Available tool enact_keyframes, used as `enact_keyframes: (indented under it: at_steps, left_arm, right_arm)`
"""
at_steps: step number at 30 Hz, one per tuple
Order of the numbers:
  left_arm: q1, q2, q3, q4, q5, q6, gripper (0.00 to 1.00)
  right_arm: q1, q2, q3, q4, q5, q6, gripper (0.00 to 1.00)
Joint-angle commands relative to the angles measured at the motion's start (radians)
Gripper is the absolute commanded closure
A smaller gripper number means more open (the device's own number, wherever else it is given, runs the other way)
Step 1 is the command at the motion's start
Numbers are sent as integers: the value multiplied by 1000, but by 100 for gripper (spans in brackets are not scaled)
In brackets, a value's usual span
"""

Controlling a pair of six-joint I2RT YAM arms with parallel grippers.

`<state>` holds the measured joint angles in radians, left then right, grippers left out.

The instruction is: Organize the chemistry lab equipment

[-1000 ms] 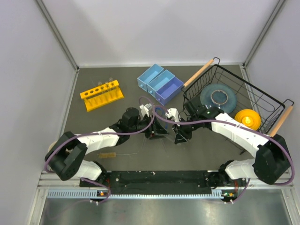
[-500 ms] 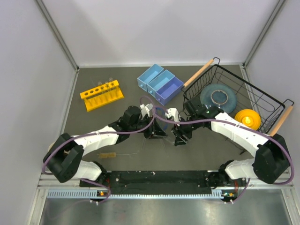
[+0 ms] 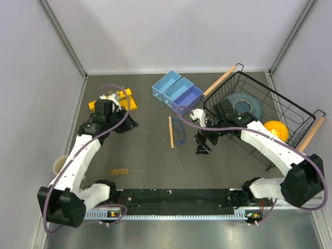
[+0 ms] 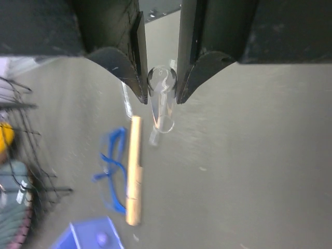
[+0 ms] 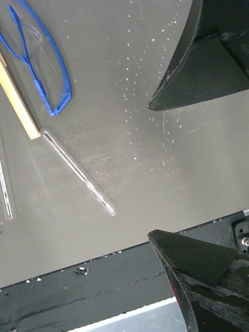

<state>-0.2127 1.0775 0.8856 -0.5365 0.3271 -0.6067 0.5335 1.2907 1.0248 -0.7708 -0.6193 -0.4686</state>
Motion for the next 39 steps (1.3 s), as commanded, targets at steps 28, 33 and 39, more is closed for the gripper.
enact_keyframes:
  at_steps: [28,33,39]
  left_arm:
    - [371,611,720,-155,-341,266,92]
    - [377,659,737,-149,-333,271,92]
    - [383,693,750,-148,-332,275,91]
  right_arm:
    - [-13,-90,-48,15,-112,-38,1]
    - [-15,-71,-40,15,-114,-33,1]
    - [-13,-62,-45,15,-112,-33,1]
